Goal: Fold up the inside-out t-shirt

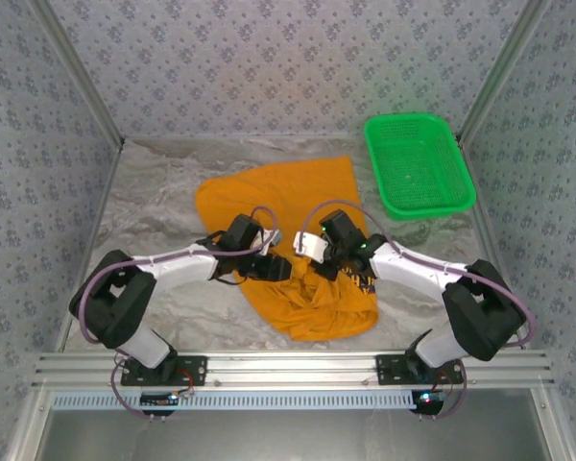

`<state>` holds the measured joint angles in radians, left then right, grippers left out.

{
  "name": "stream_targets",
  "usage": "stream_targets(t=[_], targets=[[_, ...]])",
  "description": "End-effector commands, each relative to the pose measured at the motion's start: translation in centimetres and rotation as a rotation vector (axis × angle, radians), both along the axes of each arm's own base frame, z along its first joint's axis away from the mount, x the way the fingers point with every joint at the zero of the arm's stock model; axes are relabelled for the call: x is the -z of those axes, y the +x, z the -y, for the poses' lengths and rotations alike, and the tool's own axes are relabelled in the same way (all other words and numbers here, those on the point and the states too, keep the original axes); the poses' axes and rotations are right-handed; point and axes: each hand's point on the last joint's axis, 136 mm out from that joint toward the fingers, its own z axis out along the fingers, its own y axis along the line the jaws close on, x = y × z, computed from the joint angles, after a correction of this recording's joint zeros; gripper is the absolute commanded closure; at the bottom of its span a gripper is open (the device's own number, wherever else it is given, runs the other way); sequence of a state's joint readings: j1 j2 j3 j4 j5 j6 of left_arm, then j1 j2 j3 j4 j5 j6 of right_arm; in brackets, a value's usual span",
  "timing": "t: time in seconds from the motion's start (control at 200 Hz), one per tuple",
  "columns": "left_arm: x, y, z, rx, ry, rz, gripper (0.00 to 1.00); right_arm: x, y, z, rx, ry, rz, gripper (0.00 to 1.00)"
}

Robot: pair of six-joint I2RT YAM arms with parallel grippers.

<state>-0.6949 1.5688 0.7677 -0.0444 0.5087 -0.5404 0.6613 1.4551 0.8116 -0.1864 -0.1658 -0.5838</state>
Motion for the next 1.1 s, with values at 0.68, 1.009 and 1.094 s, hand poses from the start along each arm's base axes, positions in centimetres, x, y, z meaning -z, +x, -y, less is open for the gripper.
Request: stream_targets(t=[0.68, 1.009, 1.094], targets=[[-7.7, 3.6, 4.7, 0.11, -0.282, 0.081, 1.0, -10.3, -1.8, 1.4, -0.07, 0.385, 0.262, 0.61], [-9.7, -0.6, 4.4, 0.212, -0.454, -0.113, 0.98, -6.1, -2.7, -1.4, -0.136, 0.178, 0.323, 0.46], [-10.0, -0.7, 4.5, 0.21, -0.475, -0.127, 0.98, -5.3, -0.6, -1.5, 0.021, 0.191, 0.357, 0.48]])
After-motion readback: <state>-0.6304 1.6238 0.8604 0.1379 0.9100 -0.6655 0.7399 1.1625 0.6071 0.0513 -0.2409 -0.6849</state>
